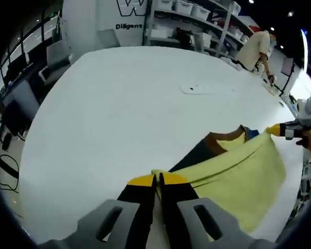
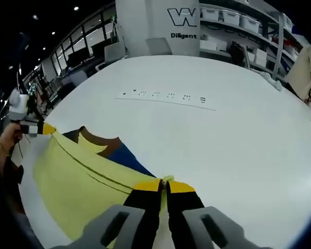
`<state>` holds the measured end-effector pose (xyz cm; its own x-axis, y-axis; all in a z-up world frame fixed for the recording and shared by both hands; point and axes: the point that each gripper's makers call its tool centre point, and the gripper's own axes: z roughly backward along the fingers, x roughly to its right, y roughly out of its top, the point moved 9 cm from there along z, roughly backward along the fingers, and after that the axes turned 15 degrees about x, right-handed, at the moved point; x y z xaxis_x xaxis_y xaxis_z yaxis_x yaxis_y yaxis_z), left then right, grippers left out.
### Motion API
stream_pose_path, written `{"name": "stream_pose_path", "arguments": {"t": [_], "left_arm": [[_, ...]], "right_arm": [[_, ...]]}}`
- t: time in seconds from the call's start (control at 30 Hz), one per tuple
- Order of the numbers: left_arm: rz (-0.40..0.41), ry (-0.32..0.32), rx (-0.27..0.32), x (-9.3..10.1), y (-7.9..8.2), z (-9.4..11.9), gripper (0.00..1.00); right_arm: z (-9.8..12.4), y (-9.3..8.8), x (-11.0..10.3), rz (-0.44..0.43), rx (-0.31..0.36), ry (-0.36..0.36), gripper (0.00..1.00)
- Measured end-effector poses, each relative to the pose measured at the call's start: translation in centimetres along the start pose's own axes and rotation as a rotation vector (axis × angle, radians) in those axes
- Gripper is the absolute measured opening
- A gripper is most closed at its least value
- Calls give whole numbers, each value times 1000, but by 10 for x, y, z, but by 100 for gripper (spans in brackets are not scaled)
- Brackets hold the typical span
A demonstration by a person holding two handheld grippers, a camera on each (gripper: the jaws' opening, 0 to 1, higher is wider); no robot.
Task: Fold the garment on the visible template until the final outline fits inside the template.
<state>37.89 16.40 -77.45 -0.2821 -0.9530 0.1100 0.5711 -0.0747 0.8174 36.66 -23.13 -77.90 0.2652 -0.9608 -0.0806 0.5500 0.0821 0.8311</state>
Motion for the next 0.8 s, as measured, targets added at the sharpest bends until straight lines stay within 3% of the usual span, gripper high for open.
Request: {"name": "stream_pose_path", "arguments": {"t": [0.13,0.23,0.3,0.37,0.53,0.67,0.8], "left_arm": [[-52,-39,31,0,1,1,5],[-99,-78,105,1,8,2,13],[-93,-99,116,3,11,5,17],[-167,-126,155,3,18,7,20],[-270,-185,141,4,15,11,33],[-412,-236,113,7,6,14,39],[-554,-268,80,7,-3,9,46]], "right_arm": [[3,2,2,6,48,8,4],[7,3,0,7,83,29,13],[10,4,0,22,94,40,15],[12,5,1,61,103,60,19],[19,3,0,112,113,114,28],[21,-3,0,163,109,152,31],[20,-8,0,316,92,186,36]]}}
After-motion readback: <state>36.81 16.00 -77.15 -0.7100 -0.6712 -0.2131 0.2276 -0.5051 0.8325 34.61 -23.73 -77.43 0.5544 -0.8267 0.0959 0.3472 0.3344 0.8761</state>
